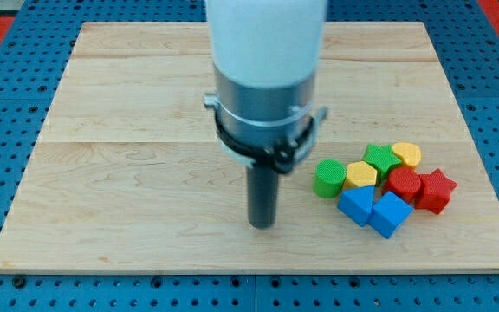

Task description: Push the blue cube into a green circle

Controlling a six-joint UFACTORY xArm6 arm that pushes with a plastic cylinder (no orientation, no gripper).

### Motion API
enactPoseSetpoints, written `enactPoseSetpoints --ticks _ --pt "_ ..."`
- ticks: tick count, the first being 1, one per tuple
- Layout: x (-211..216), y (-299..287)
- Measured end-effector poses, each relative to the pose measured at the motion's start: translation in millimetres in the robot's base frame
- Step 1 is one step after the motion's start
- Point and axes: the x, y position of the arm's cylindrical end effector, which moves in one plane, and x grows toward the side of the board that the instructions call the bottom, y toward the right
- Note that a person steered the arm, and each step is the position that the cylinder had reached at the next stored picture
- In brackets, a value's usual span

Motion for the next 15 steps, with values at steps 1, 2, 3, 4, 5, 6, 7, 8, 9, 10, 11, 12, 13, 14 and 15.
enactPoseSetpoints --ticks 1,2,3,4,5,6,7,8,9,10,11,12,13,14,15 --pt "42 69" --pt "43 150" --pt "40 155" --pt "22 158" --pt "6 158" --pt "-6 136" --pt "-27 99" --pt "-43 82" --pt "-49 85" --pt "-49 94" --pt "-19 93" --pt "-4 64" --pt "-8 54" --pt "-19 82" --pt "-30 84"
